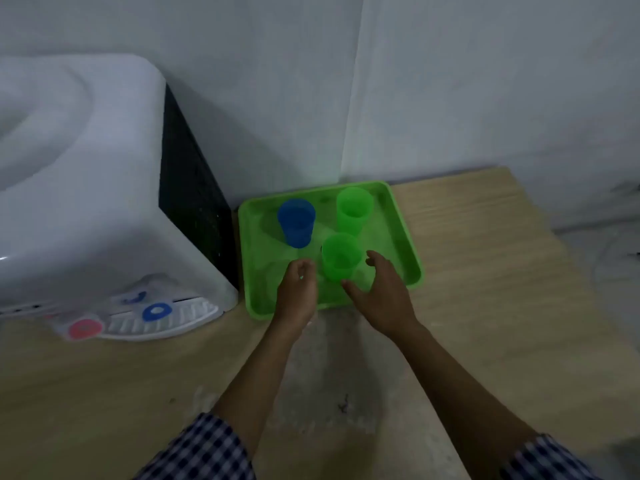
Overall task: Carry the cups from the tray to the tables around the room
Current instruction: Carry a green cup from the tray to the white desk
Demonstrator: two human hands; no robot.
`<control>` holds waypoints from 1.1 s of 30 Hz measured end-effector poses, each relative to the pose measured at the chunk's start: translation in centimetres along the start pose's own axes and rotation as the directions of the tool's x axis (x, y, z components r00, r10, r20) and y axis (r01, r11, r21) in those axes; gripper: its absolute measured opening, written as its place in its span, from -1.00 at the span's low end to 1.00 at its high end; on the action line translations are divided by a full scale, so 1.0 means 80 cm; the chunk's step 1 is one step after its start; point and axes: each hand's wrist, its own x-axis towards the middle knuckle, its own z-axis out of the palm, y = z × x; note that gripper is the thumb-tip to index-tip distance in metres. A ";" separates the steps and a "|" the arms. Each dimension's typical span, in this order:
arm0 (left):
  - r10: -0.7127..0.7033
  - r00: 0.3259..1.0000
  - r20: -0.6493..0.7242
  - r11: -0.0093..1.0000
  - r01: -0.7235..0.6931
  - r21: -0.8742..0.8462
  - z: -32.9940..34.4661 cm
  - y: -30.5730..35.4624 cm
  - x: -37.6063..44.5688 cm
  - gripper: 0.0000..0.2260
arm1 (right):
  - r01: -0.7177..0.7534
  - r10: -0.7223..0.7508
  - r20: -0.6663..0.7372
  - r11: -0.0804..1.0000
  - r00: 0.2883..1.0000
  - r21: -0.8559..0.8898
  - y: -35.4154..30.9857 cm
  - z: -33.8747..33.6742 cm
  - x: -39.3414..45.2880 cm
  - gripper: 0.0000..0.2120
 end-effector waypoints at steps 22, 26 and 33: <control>-0.283 0.932 0.226 0.858 0.351 -0.374 0.021 0.019 0.020 -0.69 | 0.064 -0.002 -0.197 0.949 0.980 0.308 -0.016 -0.009 -0.016 -0.30; -0.294 0.890 0.348 0.784 0.433 -0.444 0.041 0.036 -0.025 -0.69 | 0.098 -0.005 -0.273 0.940 0.962 0.327 -0.023 -0.054 -0.059 -0.36; -0.242 0.812 0.531 0.732 0.512 -0.450 0.084 0.051 -0.129 -0.62 | 0.141 -0.001 -0.367 0.925 0.930 0.353 -0.004 -0.121 -0.149 -0.37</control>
